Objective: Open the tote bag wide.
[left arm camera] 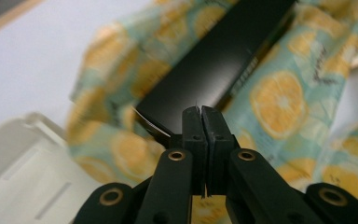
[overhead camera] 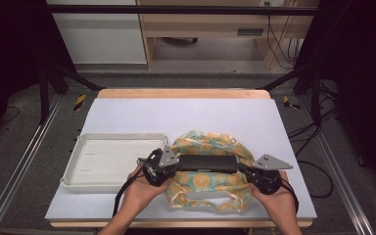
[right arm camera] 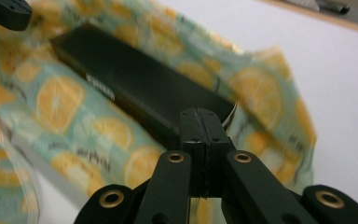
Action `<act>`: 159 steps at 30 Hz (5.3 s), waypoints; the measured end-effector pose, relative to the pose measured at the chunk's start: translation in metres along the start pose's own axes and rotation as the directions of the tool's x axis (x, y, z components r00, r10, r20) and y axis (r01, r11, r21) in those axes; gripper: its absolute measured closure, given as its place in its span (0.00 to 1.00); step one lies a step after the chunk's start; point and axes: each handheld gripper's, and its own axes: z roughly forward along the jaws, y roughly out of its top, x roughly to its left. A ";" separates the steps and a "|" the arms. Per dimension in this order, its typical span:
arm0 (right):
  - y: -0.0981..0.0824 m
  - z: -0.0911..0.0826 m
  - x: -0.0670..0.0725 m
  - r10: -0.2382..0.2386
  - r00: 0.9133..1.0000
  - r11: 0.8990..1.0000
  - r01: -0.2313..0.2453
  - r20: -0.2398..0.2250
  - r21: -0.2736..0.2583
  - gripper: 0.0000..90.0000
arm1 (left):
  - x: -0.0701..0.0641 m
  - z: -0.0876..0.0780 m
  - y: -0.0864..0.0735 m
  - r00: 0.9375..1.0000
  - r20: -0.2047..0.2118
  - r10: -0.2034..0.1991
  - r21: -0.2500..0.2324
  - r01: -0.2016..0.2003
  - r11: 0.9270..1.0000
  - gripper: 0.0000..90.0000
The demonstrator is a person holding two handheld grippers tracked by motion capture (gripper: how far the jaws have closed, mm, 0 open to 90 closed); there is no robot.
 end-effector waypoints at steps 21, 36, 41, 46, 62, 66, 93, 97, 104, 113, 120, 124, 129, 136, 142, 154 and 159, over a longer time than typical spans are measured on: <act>-0.028 0.025 0.018 -0.031 0.997 0.987 0.042 -0.077 0.152 1.00 | -0.025 0.028 -0.019 0.998 0.038 0.058 0.120 -0.062 0.991 0.99; -0.029 0.005 -0.004 0.045 0.998 0.997 -0.047 0.033 0.058 1.00 | -0.029 0.036 -0.027 0.997 0.048 0.062 0.150 -0.068 0.986 1.00; -0.033 0.017 -0.016 0.067 0.996 0.992 -0.074 0.063 0.104 1.00 | -0.027 0.036 -0.028 0.997 0.050 0.061 0.157 -0.068 0.985 1.00; -0.037 0.027 -0.018 0.074 0.995 0.980 -0.083 0.060 0.180 1.00 | -0.026 0.036 -0.030 0.997 0.049 0.051 0.151 -0.058 0.987 1.00; -0.001 0.010 -0.025 0.049 0.997 0.998 -0.052 0.055 0.043 0.99 | -0.026 0.026 -0.022 0.996 0.060 0.064 0.119 -0.071 0.990 1.00; 0.020 0.030 -0.033 0.038 0.999 0.999 -0.039 0.034 0.039 0.99 | -0.026 0.029 -0.025 0.996 0.067 0.065 0.132 -0.073 0.989 1.00; 0.052 0.027 -0.043 0.018 0.997 0.988 -0.007 -0.069 0.155 0.54 | -0.023 -0.005 -0.007 0.994 0.106 0.002 0.030 -0.006 1.000 0.68; 0.056 0.023 -0.040 0.057 0.987 0.983 -0.029 -0.150 0.183 0.47 | -0.016 -0.020 0.000 0.996 0.093 -0.013 -0.007 0.013 1.000 0.62; 0.063 0.033 -0.032 -0.004 0.975 0.975 0.052 -0.220 0.214 0.38 | 0.002 -0.032 -0.002 0.997 0.077 -0.028 -0.017 0.029 0.999 0.54; 0.077 0.052 -0.020 -0.194 0.933 0.903 0.290 -0.303 0.317 0.39 | 0.021 -0.045 -0.011 0.998 0.046 -0.036 -0.020 0.037 0.999 0.48; 0.078 0.061 -0.017 -0.298 0.889 0.822 0.424 -0.347 0.379 0.38 | 0.034 -0.052 -0.018 0.999 0.038 -0.037 -0.003 0.037 0.999 0.39; 0.077 0.064 -0.018 -0.329 0.870 0.792 0.467 -0.368 0.394 0.34 | 0.038 -0.054 -0.020 0.998 0.044 -0.045 -0.005 0.045 0.999 0.33; 0.076 0.070 -0.019 -0.349 0.852 0.772 0.498 -0.390 0.395 0.31 | 0.041 -0.056 -0.021 0.998 0.045 -0.054 -0.004 0.054 0.999 0.32; 0.072 0.081 -0.021 -0.365 0.824 0.736 0.540 -0.434 0.407 0.30 | 0.042 -0.054 -0.024 0.998 0.049 -0.048 0.016 0.048 0.999 0.32; 0.067 0.090 -0.022 -0.369 0.800 0.707 0.572 -0.473 0.416 0.31 | 0.044 -0.056 -0.025 0.998 0.043 -0.050 0.021 0.049 0.999 0.31; 0.059 0.103 -0.022 -0.388 0.760 0.672 0.621 -0.522 0.404 0.40 | 0.047 -0.056 -0.028 0.998 0.040 -0.053 0.033 0.051 0.998 0.31; 0.060 0.099 -0.024 -0.387 0.755 0.681 0.621 -0.530 0.387 0.45 | 0.048 -0.056 -0.029 0.998 0.040 -0.056 0.037 0.055 0.998 0.31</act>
